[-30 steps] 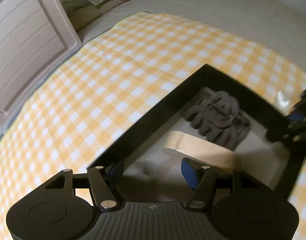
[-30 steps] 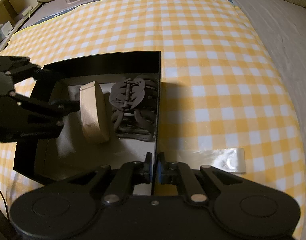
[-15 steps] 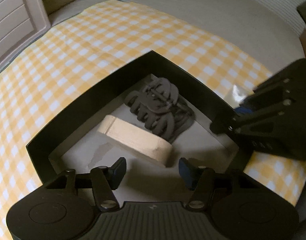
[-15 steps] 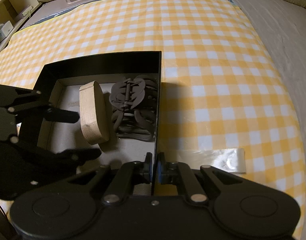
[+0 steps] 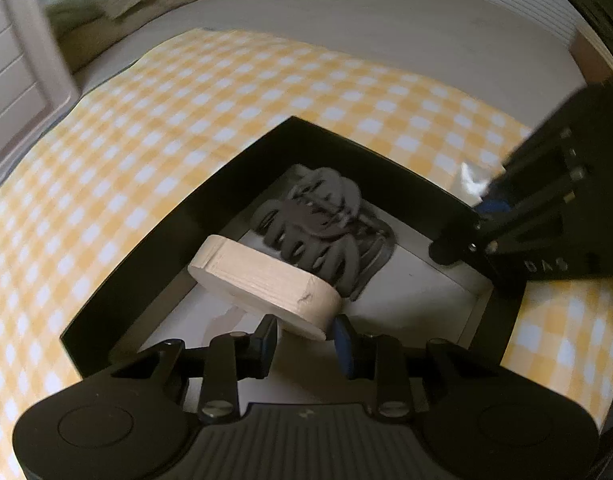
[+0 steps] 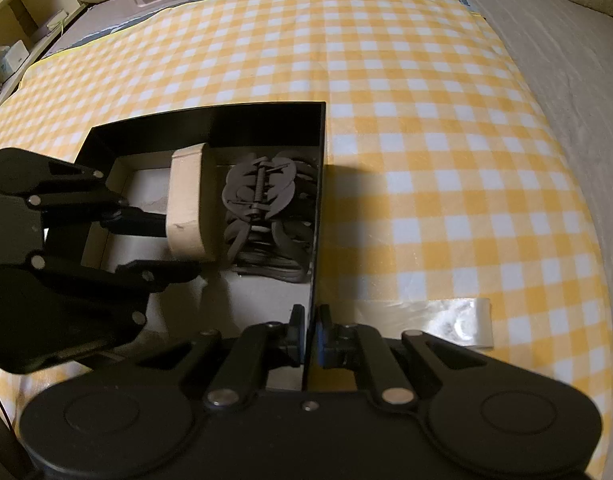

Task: Organize rigid objects
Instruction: 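Lower the wooden box onto the box floor and open the left gripper, then lift the left gripper up and away toward the bead vial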

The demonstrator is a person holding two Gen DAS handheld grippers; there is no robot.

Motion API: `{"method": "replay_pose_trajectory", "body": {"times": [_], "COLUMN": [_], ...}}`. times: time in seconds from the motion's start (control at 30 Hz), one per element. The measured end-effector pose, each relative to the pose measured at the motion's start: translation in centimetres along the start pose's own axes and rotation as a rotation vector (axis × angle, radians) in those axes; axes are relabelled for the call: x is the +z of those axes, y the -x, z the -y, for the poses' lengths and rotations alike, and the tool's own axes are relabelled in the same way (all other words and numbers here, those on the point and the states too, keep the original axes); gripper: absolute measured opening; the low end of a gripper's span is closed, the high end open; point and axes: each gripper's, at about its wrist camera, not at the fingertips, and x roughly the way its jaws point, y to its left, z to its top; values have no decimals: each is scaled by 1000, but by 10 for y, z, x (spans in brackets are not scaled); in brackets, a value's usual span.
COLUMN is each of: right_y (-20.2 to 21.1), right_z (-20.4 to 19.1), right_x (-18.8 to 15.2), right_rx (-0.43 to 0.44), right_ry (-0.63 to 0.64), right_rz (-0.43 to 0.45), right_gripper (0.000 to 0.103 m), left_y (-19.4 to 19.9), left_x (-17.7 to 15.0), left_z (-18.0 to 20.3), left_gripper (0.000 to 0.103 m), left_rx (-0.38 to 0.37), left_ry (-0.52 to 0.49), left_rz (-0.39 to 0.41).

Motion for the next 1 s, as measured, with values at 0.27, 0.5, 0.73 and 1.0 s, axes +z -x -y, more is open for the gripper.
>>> {"method": "replay_pose_trajectory", "body": {"times": [0.27,0.5,0.73,1.0], "right_y": [0,0,0,-1], "right_z": [0,0,-2,-7], "right_x": [0,0,1,1], "right_rx": [2,-1,-5,-11], "right_ry": [-1,0,4,8], "right_rz": [0,1,2,5], "right_gripper": [6,7,6,5], "left_y": [-5,22,57,94], "left_x": [0,-5,-13,-25], "left_z": [8,3,2,8], "left_gripper": [29,55,62,85], "left_rx": [-3,-13,16,71], "left_ry": [-30,89,212,295], "left_rz": [-24,19,84,163]}}
